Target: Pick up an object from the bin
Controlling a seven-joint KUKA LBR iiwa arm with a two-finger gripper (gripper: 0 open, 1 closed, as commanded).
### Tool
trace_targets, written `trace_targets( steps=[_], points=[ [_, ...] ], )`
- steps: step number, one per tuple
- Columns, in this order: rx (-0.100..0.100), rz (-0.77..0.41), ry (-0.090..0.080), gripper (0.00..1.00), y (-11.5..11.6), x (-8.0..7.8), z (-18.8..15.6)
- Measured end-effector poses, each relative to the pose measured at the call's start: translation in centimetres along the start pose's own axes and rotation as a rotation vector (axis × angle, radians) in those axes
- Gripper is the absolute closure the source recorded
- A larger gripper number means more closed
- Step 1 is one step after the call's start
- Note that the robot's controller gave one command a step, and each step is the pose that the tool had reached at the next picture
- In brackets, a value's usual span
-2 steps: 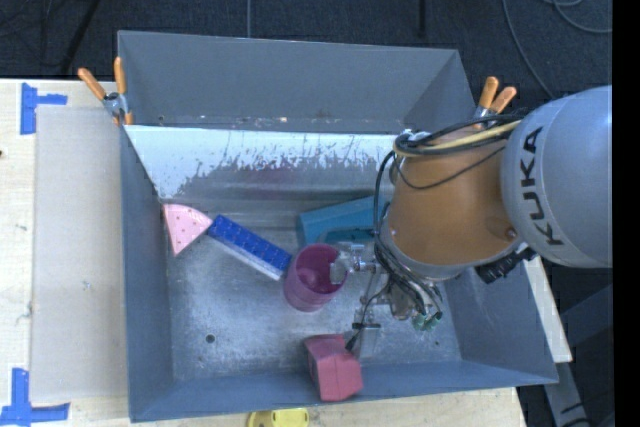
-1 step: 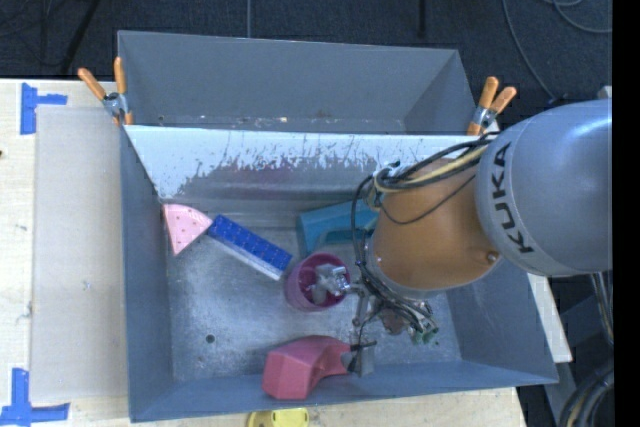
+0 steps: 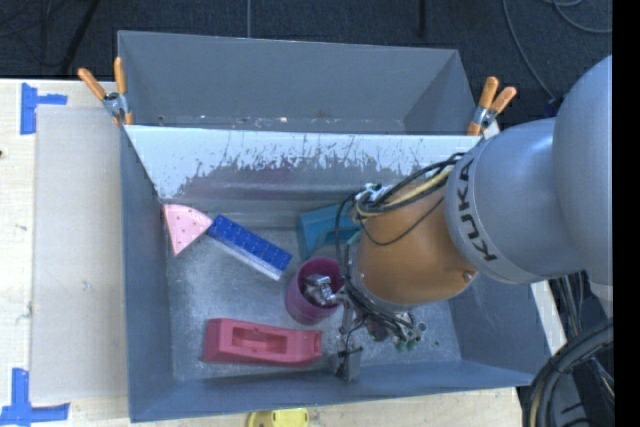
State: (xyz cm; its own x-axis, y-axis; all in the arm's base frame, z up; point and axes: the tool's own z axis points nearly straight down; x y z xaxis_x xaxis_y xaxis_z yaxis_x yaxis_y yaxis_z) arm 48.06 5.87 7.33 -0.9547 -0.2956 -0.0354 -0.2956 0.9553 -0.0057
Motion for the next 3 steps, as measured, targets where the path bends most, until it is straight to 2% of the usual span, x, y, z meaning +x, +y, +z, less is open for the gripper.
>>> trace_targets(
  steps=[1, 2, 3],
  points=[
    [-0.003, 0.198, 0.042, 0.00, 2.2, 0.4, -4.5],
    [-0.002, 0.224, 0.029, 0.00, 4.5, -1.1, -5.0],
    [-0.007, 0.280, 0.033, 1.00, 4.1, -0.5, -0.6]
  ],
)
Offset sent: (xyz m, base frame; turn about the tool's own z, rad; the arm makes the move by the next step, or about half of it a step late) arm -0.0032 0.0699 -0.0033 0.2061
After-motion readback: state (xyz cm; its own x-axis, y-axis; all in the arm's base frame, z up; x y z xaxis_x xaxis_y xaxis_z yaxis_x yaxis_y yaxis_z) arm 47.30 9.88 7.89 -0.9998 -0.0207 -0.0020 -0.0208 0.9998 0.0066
